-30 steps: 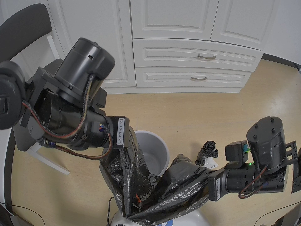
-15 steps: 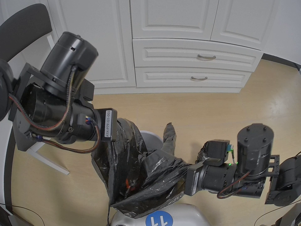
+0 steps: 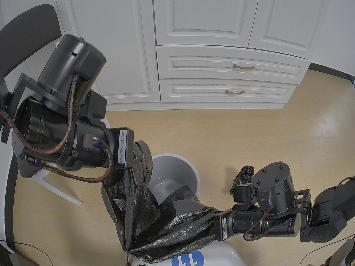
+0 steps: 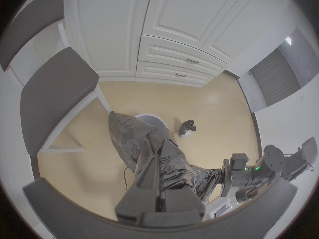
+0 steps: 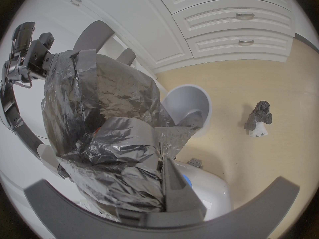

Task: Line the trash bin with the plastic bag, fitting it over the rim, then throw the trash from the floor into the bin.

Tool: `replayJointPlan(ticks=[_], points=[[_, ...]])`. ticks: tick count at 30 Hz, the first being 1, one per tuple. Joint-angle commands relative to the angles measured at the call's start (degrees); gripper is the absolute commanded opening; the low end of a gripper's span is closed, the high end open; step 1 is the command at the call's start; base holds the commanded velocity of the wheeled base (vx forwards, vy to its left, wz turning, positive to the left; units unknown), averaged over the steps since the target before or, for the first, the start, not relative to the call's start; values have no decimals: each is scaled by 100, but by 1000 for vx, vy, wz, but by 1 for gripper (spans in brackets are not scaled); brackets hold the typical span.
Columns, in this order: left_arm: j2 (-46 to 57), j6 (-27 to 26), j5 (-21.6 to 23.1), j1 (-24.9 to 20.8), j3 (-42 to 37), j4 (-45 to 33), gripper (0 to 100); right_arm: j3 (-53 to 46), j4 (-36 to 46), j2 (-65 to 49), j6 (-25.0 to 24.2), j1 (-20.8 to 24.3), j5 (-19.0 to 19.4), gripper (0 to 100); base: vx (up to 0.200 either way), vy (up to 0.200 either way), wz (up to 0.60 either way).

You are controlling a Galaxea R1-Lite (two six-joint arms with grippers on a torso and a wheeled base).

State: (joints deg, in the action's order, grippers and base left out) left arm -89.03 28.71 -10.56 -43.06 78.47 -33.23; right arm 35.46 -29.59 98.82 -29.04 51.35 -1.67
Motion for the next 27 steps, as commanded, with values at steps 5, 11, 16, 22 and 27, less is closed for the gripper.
replayJointPlan(ticks=[5, 11, 16, 22, 27], points=[[-150, -357, 159, -45, 160, -87, 0, 136, 190, -161, 12, -2, -9, 0, 0, 0, 0], [-71, -243, 142, -185, 125, -359, 0, 119, 181, -126, 21, -2, -9, 0, 0, 0, 0], [-106, -181, 124, -159, 125, -351, 0, 119, 181, -161, 21, -2, -9, 0, 0, 0, 0], [-211, -173, 133, -142, 81, -351, 0, 128, 129, -117, -14, -2, -9, 0, 0, 0, 0], [-238, -181, 142, -142, 19, -298, 0, 128, 129, -73, -5, -2, 0, 0, 0, 0, 0]])
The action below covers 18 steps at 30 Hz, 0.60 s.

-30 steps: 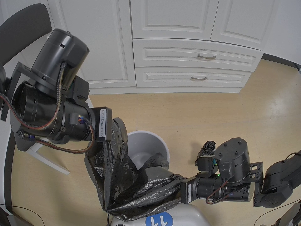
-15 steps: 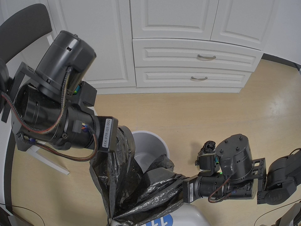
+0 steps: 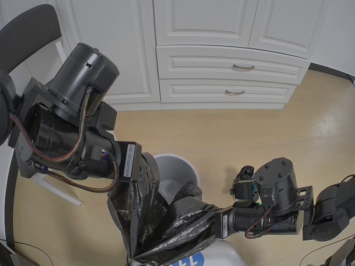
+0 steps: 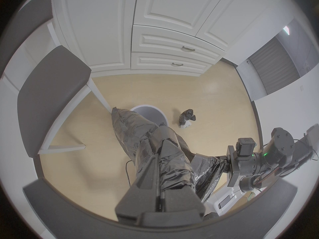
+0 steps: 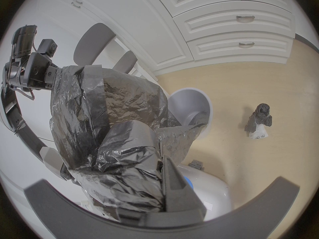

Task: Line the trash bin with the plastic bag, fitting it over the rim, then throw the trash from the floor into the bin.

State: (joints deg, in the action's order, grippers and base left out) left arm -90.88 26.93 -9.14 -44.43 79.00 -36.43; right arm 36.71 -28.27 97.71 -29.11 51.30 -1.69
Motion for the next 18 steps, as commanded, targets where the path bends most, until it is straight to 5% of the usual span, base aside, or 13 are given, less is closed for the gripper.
replayJointPlan(ticks=[1, 18], points=[[-96, 5, 0, -13, -33, 21, 0, 3, 6, 47, 2, 3, -6, 0, 0, 0, 0], [-176, 93, 0, -13, 37, 39, 0, -85, 67, 47, 266, -217, -6, 0, 0, 0, 0]])
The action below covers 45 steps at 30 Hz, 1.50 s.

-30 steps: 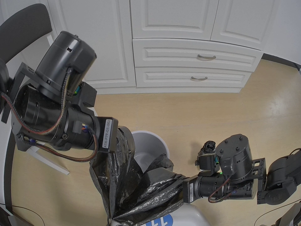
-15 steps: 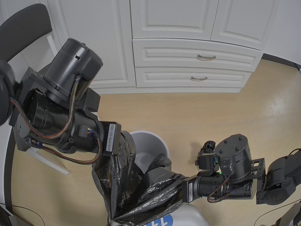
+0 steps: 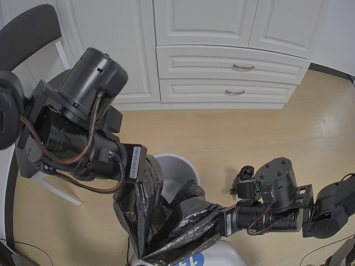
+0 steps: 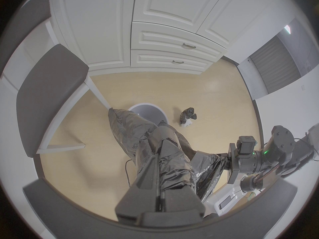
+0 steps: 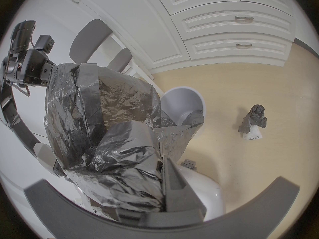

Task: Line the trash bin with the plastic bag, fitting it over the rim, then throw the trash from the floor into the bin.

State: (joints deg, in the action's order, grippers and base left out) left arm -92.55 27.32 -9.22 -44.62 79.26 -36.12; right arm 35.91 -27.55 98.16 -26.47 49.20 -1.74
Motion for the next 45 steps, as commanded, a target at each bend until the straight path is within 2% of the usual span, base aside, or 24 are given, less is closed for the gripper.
replayJointPlan(ticks=[1, 6, 12, 15, 23, 28, 31, 38, 45], points=[[-26, 89, 25, -3, 19, 26, 0, -14, -5, 10, 1, -7, -1, 0, 0, 0, 0], [-114, 125, 51, -21, 1, 35, 0, -14, -13, 72, 1, -42, -1, 0, 0, 0, 0], [-378, 239, 95, -29, 54, 360, 0, -128, -40, 283, 282, -236, -10, 0, 0, 0, 0], [-668, 256, 95, -214, 327, 483, 0, -190, -84, 423, 651, -552, 51, 0, 0, 0, 0], [-1248, 283, 104, -284, 713, 545, 0, -146, -163, 757, 722, -991, 297, 0, 0, 0, 0], [-1643, 292, 104, -293, 740, 580, 0, -146, -418, 960, 933, -1334, 482, 0, 0, 0, 0], [-1766, 397, 131, -240, 713, 747, 0, -199, -558, 880, 959, -1369, 482, 0, 0, 0, 0], [-1881, 599, 561, -214, 705, 1072, 0, -331, -558, 415, 1047, -1413, 482, 0, 0, 0, 0], [-2206, 643, 588, -258, 722, 1555, 0, -436, -523, -78, 1249, -1492, 491, 0, 0, 0, 0]])
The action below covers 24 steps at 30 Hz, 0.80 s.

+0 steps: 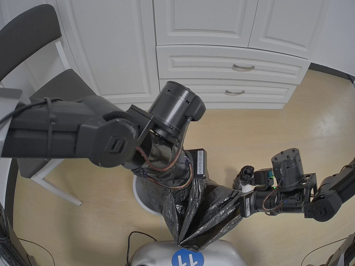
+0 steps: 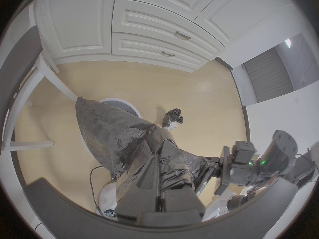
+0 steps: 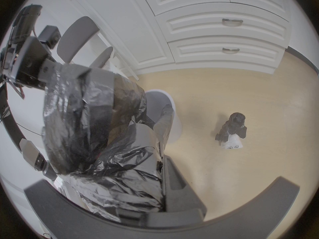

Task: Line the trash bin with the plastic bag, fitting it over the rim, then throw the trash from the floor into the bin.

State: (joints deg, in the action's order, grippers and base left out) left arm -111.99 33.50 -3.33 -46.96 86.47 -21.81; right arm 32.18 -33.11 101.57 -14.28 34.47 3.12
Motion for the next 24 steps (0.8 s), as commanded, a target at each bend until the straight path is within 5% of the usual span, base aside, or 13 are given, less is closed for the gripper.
replayJointPlan(ticks=[1, 10, 24], points=[[-288, 51, -1, -15, 2, 142, 0, -81, 50, -507, 30, -11, 4, 0, 0, 0, 0], [-235, 526, -54, -103, 2, 379, 0, -169, 33, -788, 39, 86, 4, 0, 0, 0, 0], [767, 421, -133, 20, -534, 10, 0, -195, 50, -981, 21, 332, -57, 0, 0, 0, 0]])
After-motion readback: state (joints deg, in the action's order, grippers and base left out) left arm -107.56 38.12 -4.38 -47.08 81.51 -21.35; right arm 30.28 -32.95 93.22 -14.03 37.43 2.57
